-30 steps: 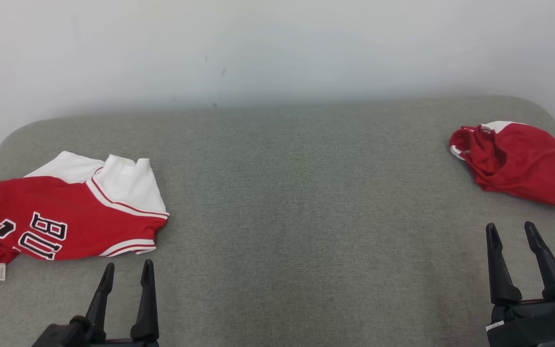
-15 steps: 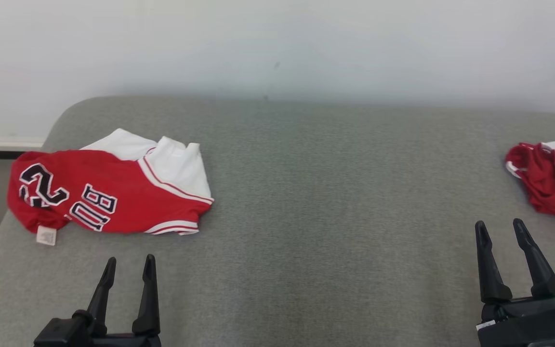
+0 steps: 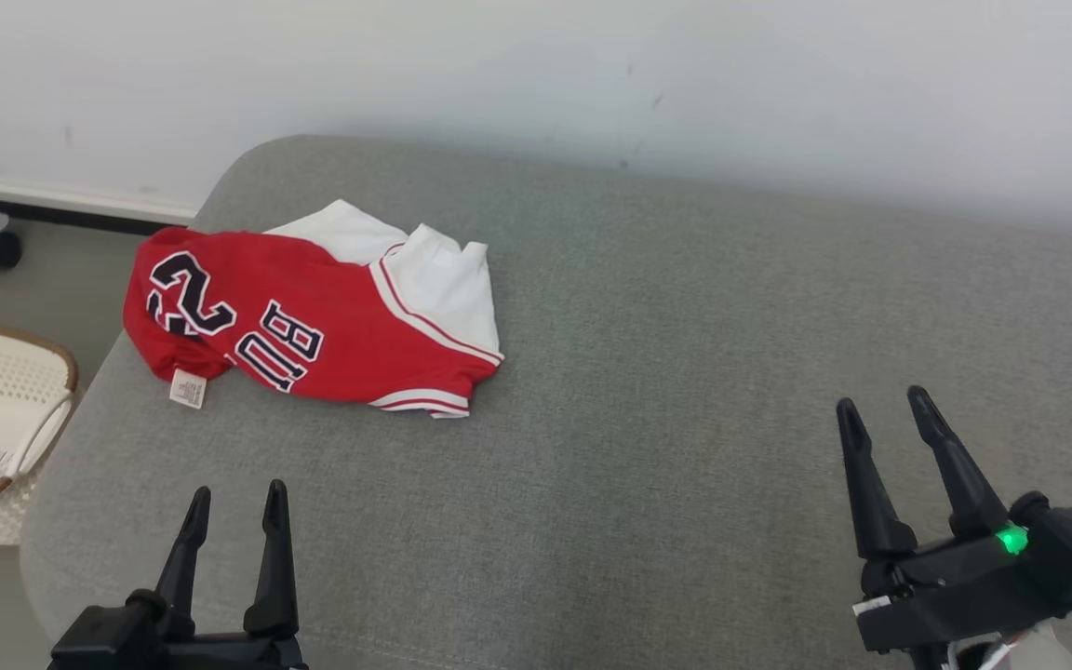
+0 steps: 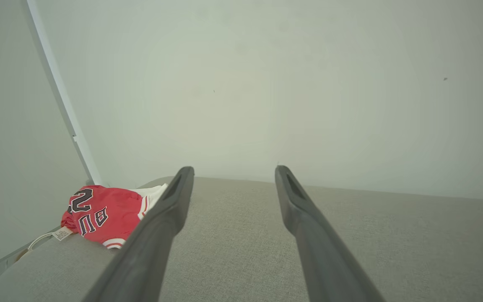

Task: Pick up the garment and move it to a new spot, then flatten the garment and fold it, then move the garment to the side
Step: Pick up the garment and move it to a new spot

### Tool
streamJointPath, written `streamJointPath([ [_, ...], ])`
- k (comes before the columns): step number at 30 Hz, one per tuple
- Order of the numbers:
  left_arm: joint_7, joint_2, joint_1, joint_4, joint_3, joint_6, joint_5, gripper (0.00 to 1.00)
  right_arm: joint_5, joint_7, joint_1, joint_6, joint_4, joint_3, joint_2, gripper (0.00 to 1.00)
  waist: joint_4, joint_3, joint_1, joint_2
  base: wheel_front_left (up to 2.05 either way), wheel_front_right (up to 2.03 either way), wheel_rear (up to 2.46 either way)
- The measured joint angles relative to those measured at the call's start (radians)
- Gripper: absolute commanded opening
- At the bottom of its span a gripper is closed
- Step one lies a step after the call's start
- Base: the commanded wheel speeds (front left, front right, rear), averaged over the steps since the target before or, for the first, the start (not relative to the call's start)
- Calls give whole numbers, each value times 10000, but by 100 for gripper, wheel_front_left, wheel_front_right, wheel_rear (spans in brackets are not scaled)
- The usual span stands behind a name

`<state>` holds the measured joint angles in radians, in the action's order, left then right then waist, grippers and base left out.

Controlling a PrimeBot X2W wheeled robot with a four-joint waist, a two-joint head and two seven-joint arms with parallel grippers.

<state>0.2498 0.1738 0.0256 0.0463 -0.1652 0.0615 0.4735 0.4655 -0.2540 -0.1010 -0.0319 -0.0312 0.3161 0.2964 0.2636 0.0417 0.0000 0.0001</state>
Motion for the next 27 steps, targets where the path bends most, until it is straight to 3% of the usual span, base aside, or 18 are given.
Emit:
streamJointPath([
  [14, 0, 155, -1127, -127, 290, -184, 98, 100, -456, -25, -1196, 500, 261, 677, -176, 100, 508, 1097, 1, 0, 0, 0, 0],
  [21, -332, 598, -2814, 102, 596, -211, 100, 100, -654, -27, -1585, 604, 418, 773, -205, 100, 591, 1698, 2, 0, 0, 0, 0],
  [27, -1185, 953, -4711, 1208, 1011, -583, 844, 100, -779, -27, -2045, 771, 543, 947, -303, 100, 532, 2191, 2, 0, 0, 0, 0],
])
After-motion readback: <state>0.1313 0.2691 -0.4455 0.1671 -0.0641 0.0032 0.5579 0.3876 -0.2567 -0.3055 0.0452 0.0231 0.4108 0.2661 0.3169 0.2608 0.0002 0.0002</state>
